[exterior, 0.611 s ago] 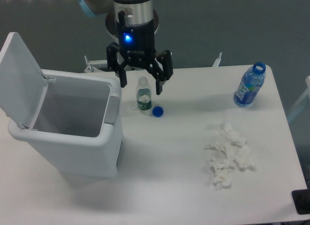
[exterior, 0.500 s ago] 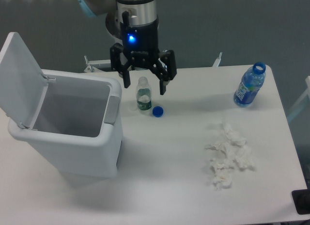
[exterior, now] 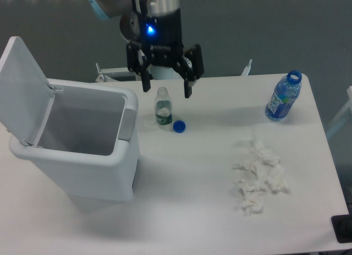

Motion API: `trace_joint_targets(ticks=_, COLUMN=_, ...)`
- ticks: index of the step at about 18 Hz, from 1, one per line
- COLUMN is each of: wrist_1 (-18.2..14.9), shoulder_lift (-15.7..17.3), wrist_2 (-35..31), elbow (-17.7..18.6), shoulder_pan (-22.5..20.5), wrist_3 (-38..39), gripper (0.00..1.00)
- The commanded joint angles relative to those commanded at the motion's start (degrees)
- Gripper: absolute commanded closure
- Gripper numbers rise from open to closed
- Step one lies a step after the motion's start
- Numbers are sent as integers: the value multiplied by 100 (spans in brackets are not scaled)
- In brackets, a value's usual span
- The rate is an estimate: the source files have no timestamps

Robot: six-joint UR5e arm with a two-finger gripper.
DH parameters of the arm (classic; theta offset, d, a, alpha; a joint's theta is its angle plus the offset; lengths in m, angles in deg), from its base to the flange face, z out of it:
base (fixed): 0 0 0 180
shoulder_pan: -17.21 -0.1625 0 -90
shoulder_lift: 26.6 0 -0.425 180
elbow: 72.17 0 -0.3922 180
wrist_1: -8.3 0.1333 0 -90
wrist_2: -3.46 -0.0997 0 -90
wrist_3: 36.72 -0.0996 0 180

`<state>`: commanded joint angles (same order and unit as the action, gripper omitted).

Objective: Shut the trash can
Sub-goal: 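Raise the open gripper up and away from the small bottle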

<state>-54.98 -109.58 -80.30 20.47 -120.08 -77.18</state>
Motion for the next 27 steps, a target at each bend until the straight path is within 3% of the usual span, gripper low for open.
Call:
trace_joint_targets(ticks=3, wrist_1=35, shoulder_lift=150, wrist_2=262, elbow=-26, shoulder_pan=131, wrist_3=1081, gripper=0)
trace_joint_targets(ticks=14, wrist_1=61, shoulder_lift=572, wrist_2=2091, elbow=-105, shoulder_pan=809, wrist_3=2269, gripper=0)
trace_joint_targets(ticks=21, wrist_1=61, shoulder_lift=774, wrist_2=2856, elbow=-70, shoulder_pan=1195, wrist_3=2648, gripper=0)
trace_joint_targets(ticks=27, wrist_1=88, shoulder_lift=739, wrist_2=3348, elbow=9, shoulder_pan=1547, wrist_3=2613, gripper=0)
